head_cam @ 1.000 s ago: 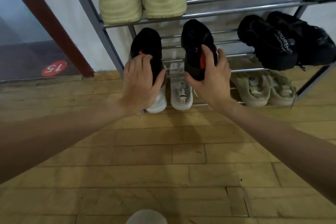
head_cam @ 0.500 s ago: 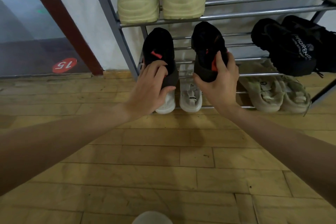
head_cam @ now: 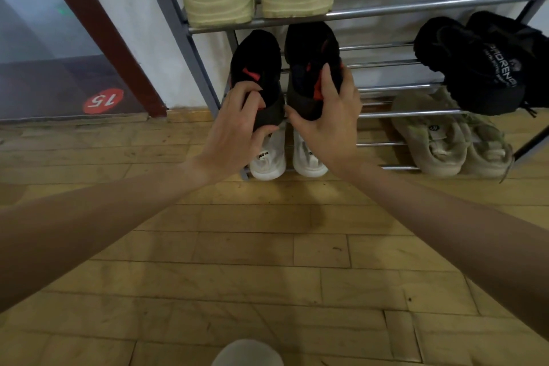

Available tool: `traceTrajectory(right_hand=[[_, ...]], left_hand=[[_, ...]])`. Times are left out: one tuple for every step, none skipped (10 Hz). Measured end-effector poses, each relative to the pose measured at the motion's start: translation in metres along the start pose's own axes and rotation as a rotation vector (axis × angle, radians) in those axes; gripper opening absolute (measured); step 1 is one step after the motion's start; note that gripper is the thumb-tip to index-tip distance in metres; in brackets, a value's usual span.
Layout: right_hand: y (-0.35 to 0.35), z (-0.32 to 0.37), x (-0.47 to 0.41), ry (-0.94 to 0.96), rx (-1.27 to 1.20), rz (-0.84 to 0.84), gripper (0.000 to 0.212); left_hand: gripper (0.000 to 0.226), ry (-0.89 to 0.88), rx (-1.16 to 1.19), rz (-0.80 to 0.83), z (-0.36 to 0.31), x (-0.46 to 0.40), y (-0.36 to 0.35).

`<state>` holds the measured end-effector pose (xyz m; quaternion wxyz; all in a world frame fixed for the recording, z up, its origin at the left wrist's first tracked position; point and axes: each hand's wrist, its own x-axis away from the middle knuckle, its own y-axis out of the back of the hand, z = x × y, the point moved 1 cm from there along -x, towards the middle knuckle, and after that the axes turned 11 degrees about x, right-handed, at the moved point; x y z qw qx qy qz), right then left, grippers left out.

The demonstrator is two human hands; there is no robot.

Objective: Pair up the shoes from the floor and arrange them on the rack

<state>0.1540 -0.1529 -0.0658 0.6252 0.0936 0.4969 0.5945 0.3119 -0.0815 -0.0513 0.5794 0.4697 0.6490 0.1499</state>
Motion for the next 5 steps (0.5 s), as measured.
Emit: traceTrajectory(right_hand=[[-0.002,0.001,0.004,0.027,0.042,0.048,0.089],[0.003,-0.007,0.005,0.080,0.026,0.096,0.082],[0.012,-0.015,0.009,0.108,-0.057,0.143,0.075],[0.021,-0.031,0.023,0.119,-0.117,0.028,0.060],[0.033,-0.048,0.039,0.296,-0.093,-0.066,0.040]], left_hand=[[0.036,0.013,0.011,0.016,0.004,0.001,0.003],[0.041,0.007,0.009,0.041,0.007,0.004,0.004],[0.048,-0.005,-0.090,0.011,0.003,0.008,0.007],[0.045,-0.208,-0.050,-0.111,-0.016,0.027,0.003],[0.037,-0.360,0.128,0.072,-0.041,0.050,-0.010]])
